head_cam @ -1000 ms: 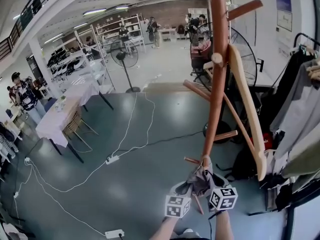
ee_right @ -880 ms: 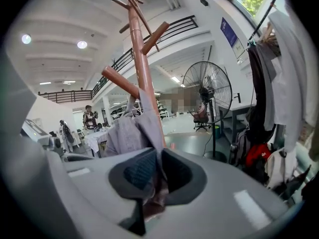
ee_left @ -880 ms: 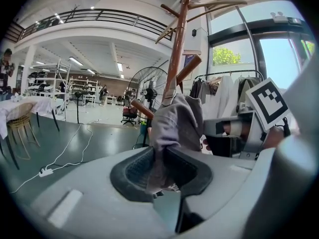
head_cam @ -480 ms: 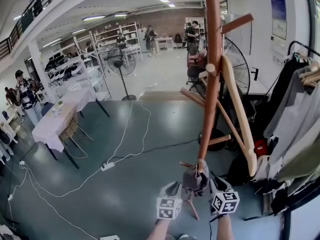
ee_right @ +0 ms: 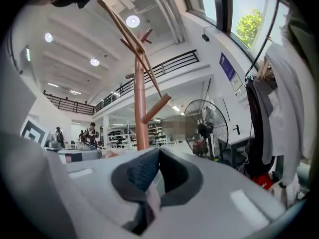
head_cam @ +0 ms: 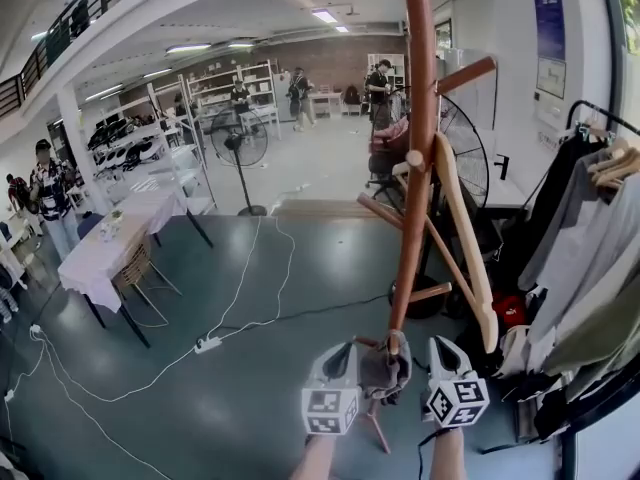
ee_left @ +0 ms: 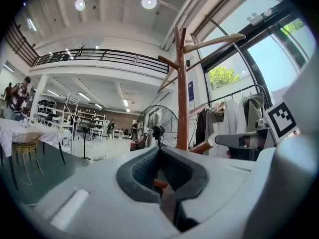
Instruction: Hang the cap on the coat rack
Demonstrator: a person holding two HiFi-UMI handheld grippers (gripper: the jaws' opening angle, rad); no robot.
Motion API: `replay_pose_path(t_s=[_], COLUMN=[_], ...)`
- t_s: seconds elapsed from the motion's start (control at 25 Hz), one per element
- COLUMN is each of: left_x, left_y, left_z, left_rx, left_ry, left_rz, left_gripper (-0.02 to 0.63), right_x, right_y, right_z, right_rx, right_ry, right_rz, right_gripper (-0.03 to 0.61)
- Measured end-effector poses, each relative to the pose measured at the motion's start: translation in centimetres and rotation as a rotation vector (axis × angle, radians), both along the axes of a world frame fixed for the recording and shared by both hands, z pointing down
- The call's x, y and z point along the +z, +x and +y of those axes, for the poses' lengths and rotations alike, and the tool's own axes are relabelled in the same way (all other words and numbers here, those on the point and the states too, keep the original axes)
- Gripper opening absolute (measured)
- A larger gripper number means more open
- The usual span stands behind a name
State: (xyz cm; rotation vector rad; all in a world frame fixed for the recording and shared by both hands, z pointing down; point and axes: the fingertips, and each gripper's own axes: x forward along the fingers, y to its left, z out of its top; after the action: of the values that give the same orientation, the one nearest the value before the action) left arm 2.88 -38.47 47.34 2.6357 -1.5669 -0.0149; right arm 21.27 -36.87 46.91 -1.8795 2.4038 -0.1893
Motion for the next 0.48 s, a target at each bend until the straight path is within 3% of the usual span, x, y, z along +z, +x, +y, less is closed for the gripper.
replay_pose_path(t_s=[0.24,0.48], left_x=[-3.3,-2.5], left_y=[-0.1,0.2], left_z=[0.8,0.8], left_rx=[-0.008,-0.005], left_ry=[0.098,0.094], left_rz=[-0.013,-0.028], left_gripper=[0.009,0.009], right_x=[-3.4,-3.4], right_y=[-0.3,-1.3], right_z=[0.6,1.1], right_rx=[0.006,-0.004], right_ry=[0.031,0.041], right_rz=[0.085,0.112], right_gripper=[0.003,0.003])
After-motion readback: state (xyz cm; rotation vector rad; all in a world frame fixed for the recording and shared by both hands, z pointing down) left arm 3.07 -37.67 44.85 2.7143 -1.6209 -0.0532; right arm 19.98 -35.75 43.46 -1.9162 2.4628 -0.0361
